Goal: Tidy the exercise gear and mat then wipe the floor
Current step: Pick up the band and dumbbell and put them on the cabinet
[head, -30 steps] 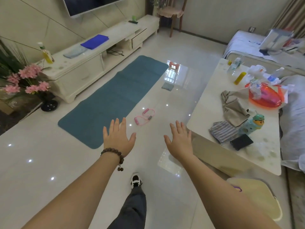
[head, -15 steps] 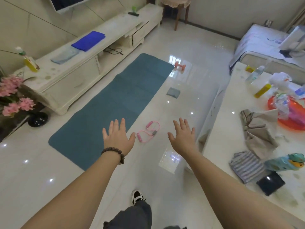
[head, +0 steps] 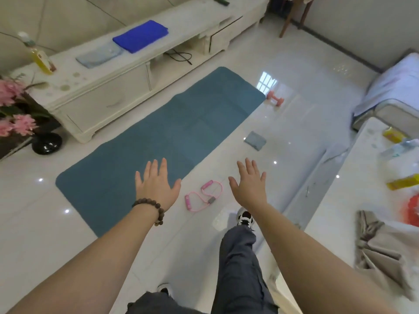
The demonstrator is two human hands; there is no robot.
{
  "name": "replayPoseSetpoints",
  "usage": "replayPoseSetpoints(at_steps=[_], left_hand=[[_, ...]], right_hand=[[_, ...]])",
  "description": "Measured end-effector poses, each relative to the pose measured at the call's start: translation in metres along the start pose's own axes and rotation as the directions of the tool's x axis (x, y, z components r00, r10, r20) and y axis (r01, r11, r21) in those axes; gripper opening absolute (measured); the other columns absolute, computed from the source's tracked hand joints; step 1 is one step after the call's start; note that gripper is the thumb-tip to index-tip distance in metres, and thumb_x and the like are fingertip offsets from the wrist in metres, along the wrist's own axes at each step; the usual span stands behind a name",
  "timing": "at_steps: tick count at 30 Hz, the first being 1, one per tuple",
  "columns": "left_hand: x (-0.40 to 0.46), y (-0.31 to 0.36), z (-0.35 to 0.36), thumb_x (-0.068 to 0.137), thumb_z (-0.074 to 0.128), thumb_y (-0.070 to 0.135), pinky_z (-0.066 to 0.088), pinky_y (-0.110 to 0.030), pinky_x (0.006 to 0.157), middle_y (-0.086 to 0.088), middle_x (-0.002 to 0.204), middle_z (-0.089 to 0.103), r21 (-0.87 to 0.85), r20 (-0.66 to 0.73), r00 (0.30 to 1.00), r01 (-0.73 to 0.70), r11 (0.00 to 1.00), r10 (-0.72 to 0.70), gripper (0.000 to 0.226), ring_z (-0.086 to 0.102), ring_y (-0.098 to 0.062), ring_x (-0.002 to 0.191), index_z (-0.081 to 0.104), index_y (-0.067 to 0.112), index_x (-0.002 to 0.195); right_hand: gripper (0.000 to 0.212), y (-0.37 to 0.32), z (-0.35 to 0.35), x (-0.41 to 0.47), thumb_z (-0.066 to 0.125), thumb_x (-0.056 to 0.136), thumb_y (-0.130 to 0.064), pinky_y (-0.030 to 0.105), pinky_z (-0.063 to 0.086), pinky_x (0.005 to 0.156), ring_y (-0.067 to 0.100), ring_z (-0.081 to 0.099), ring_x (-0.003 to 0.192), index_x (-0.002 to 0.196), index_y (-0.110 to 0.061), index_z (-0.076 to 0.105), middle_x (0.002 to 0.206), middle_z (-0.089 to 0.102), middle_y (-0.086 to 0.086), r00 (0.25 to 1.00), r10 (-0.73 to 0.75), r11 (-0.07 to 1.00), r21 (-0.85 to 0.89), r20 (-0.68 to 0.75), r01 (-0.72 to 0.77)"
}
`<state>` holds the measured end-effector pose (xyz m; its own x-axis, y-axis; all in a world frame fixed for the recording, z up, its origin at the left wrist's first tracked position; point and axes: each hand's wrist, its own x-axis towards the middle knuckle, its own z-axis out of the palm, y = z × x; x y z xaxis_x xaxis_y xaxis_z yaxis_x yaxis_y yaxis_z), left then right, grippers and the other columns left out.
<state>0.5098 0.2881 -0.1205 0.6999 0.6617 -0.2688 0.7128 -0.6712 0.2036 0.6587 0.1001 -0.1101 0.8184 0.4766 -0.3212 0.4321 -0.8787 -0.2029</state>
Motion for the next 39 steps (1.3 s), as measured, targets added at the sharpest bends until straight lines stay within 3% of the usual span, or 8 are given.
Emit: replayPoseSetpoints(at_steps=[5,12,19,25,33,39], left_hand=[[0.095,0.052,0.023,0.095,0.034,0.053,0.004,-0.049,0.119,-0.004,0.161,0.01,-0.049,0.034,0.983,0.182,0.982,-0.18,0.073,0.002,-0.019,0.148,0.007,0.019,0.154],[0.191,0.129,0.052,0.095,0.037,0.051,0.006,-0.049,0.119,-0.005,0.161,0.011,-0.118,0.136,0.892,0.447,0.887,-0.431,0.073,0.004,-0.021,0.148,0.009,0.017,0.153],[0.228,0.156,0.099,0.096,0.037,0.049,0.008,-0.049,0.119,-0.003,0.161,0.013,-0.069,0.225,0.854,0.494,0.867,-0.469,0.07,0.005,-0.02,0.148,0.011,0.018,0.153],[0.278,0.15,0.198,0.096,0.038,0.045,0.01,-0.047,0.119,-0.005,0.16,0.016,-0.067,0.277,0.855,0.473,0.878,-0.439,0.068,0.009,-0.02,0.148,0.014,0.015,0.152],[0.33,0.14,0.419,0.097,0.04,0.042,0.009,-0.044,0.12,-0.003,0.16,0.012,-0.121,0.446,0.822,0.448,0.886,-0.354,0.067,0.007,-0.021,0.148,0.013,0.017,0.152],[0.362,0.122,0.566,0.095,0.047,0.035,0.019,-0.039,0.117,-0.003,0.153,0.025,-0.156,0.421,0.861,0.38,0.912,-0.287,0.062,0.02,-0.021,0.142,0.022,0.014,0.148]], right_hand=[[0.058,0.033,-0.018,0.137,0.033,0.1,-0.042,0.05,0.0,0.118,0.021,-0.005,0.148,0.151,-0.02,0.017,0.161,0.003,0.004,0.995,-0.087,0.996,-0.006,0.058,0.088],[0.057,0.064,-0.041,0.293,0.034,0.1,-0.04,0.048,0.003,0.118,0.021,0.0,0.148,0.15,-0.016,0.021,0.16,0.009,0.005,0.946,-0.255,0.962,-0.05,0.198,0.269],[0.056,0.081,-0.008,0.357,0.034,0.1,-0.038,0.047,0.0,0.117,0.018,-0.003,0.147,0.15,-0.017,0.02,0.16,0.007,0.004,0.882,-0.329,0.93,-0.048,0.338,0.365],[0.057,0.097,0.09,0.403,0.035,0.1,-0.038,0.046,-0.002,0.118,0.018,-0.005,0.147,0.151,-0.018,0.02,0.16,0.007,0.002,0.841,-0.35,0.915,-0.041,0.412,0.401],[0.057,0.14,0.282,0.466,0.036,0.1,-0.037,0.045,-0.002,0.119,0.015,-0.005,0.147,0.151,-0.019,0.019,0.16,0.007,0.001,0.813,-0.32,0.921,-0.044,0.486,0.388],[0.056,0.168,0.406,0.493,0.036,0.1,-0.037,0.042,-0.004,0.119,0.013,-0.005,0.147,0.15,-0.02,0.021,0.16,0.008,0.0,0.795,-0.337,0.914,-0.029,0.505,0.406]])
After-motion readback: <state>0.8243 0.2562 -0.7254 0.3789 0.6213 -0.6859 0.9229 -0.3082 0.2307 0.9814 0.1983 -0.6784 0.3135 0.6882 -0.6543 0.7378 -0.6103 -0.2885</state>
